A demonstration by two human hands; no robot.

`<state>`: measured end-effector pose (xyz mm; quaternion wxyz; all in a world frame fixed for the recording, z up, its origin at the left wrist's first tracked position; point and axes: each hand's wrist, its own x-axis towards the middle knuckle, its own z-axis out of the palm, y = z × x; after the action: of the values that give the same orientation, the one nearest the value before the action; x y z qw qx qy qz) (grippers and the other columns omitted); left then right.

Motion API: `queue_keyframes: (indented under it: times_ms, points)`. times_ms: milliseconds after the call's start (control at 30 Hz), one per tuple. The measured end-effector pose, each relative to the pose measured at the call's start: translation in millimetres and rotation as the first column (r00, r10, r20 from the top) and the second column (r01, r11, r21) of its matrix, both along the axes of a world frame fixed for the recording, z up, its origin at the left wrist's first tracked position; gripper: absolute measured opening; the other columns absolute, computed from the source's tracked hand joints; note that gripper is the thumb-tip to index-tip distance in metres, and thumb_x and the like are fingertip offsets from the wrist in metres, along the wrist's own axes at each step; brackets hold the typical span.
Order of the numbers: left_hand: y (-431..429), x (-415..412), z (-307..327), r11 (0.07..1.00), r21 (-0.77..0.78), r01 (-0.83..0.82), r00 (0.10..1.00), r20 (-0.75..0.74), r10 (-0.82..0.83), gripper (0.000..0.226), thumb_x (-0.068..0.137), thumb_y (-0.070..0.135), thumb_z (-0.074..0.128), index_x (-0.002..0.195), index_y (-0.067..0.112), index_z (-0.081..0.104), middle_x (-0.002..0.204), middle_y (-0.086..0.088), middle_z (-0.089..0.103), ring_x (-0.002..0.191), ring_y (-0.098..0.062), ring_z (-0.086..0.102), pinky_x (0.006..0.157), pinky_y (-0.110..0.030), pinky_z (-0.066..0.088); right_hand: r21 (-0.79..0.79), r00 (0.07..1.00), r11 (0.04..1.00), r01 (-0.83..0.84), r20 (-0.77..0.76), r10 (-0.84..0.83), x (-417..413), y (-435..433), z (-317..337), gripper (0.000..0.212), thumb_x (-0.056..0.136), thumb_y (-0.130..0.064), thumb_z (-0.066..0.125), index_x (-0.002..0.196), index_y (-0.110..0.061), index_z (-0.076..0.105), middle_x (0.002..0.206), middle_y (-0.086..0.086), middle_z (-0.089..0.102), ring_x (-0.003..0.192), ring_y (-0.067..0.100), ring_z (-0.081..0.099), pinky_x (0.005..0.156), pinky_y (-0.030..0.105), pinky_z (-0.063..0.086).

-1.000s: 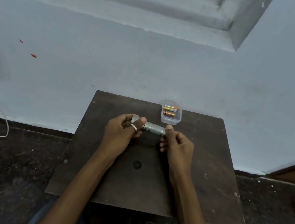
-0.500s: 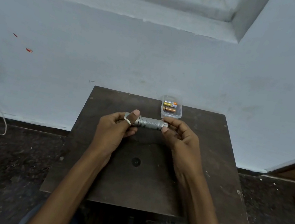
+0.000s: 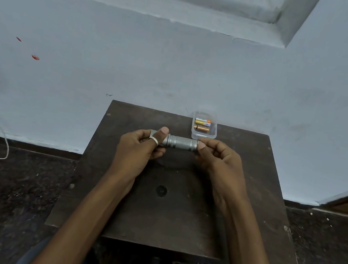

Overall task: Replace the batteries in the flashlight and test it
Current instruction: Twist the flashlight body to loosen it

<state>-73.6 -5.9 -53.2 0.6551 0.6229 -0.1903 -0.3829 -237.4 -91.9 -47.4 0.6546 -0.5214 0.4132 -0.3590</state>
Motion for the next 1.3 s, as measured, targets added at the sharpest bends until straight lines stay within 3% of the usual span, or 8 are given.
queue_keyframes:
  times_ms: [133,400,533,667,800,933,1133,1300]
  points:
    - [0.3,-0.2,1.6,1.0,0.006,0.001,1.0,-0.028,-0.001,0.027,0.084,0.039,0.076,0.09,0.013,0.078,0.081,-0.002,0.077,0.071,-0.009,0.071,0.066,-0.018,0.057,0.006,0.999,1.0,-0.03,0.037,0.03,-3.7,-2.1,1.9,0.023,0.089,0.001,0.069,0.106,-0.014,0.075,0.1,0.006,0.078,0.092,0.012,0.071,0.078,0.023,0.056]
    - [-1.9,-2.5,3.1,0.999,0.015,0.032,0.999,-0.032,-0.031,0.031,0.084,0.041,0.076,0.094,0.012,0.077,0.085,-0.005,0.077,0.073,-0.011,0.072,0.068,-0.019,0.057,-0.04,0.994,0.999,0.001,-0.11,-0.006,-2.9,-0.5,3.8,0.032,0.097,-0.034,0.065,0.095,-0.003,0.073,0.073,0.005,0.071,0.065,0.009,0.066,0.061,0.02,0.055]
    - [-2.7,-2.6,3.1,0.999,0.027,0.029,0.999,-0.024,-0.028,0.031,0.084,0.042,0.076,0.094,0.013,0.077,0.086,-0.004,0.078,0.074,-0.01,0.072,0.068,-0.019,0.057,-0.019,0.998,1.0,-0.022,-0.064,0.02,-6.3,-1.5,6.1,0.012,0.095,-0.015,0.068,0.104,-0.011,0.074,0.085,0.003,0.076,0.08,0.012,0.069,0.076,0.025,0.058]
    - [-0.9,-1.2,2.1,0.999,0.039,0.025,1.0,-0.012,-0.024,0.032,0.082,0.044,0.076,0.093,0.014,0.078,0.083,-0.003,0.078,0.073,-0.01,0.072,0.068,-0.019,0.057,-0.044,0.996,0.997,-0.062,-0.066,0.059,-8.5,-2.2,8.0,0.026,0.09,0.002,0.068,0.107,-0.017,0.074,0.103,0.005,0.078,0.099,0.016,0.071,0.09,0.031,0.056]
    - [-0.6,-1.7,3.0,0.999,0.039,0.025,0.999,-0.029,-0.024,0.03,0.084,0.041,0.075,0.09,0.012,0.078,0.08,-0.001,0.077,0.072,-0.009,0.071,0.067,-0.018,0.056,-0.007,0.998,0.999,-0.05,-0.049,0.05,-5.5,-0.9,9.1,0.011,0.095,-0.019,0.068,0.105,-0.017,0.073,0.088,-0.003,0.077,0.084,0.007,0.07,0.078,0.027,0.057]
    - [-0.8,-4.1,4.7,0.999,0.034,0.035,0.999,-0.029,-0.034,0.03,0.085,0.04,0.075,0.09,0.01,0.077,0.076,0.0,0.075,0.069,-0.008,0.07,0.066,-0.017,0.056,-0.124,0.957,0.992,-0.031,-0.292,-0.007,-0.6,-1.2,8.2,0.032,0.098,-0.041,0.061,0.089,-0.013,0.074,0.071,0.001,0.072,0.063,0.008,0.067,0.064,0.024,0.057]
    - [-0.8,-2.7,5.7,0.999,0.042,0.026,0.999,-0.033,-0.025,0.03,0.086,0.038,0.075,0.092,0.009,0.077,0.075,0.002,0.075,0.07,-0.008,0.07,0.067,-0.018,0.056,-0.067,0.991,0.997,-0.037,-0.128,0.028,-0.3,-1.2,10.8,0.008,0.095,-0.011,0.067,0.098,-0.008,0.074,0.079,0.003,0.072,0.074,0.01,0.065,0.076,0.029,0.056]
    - [-1.6,-1.5,4.2,0.999,0.048,0.025,0.999,-0.047,-0.023,0.029,0.086,0.038,0.075,0.092,0.01,0.077,0.077,0.001,0.076,0.072,-0.009,0.071,0.067,-0.018,0.056,-0.052,0.996,0.997,-0.062,-0.061,0.058,-3.9,-4.2,13.8,0.021,0.088,0.003,0.07,0.103,-0.011,0.074,0.093,0.006,0.075,0.086,0.011,0.068,0.083,0.025,0.056]
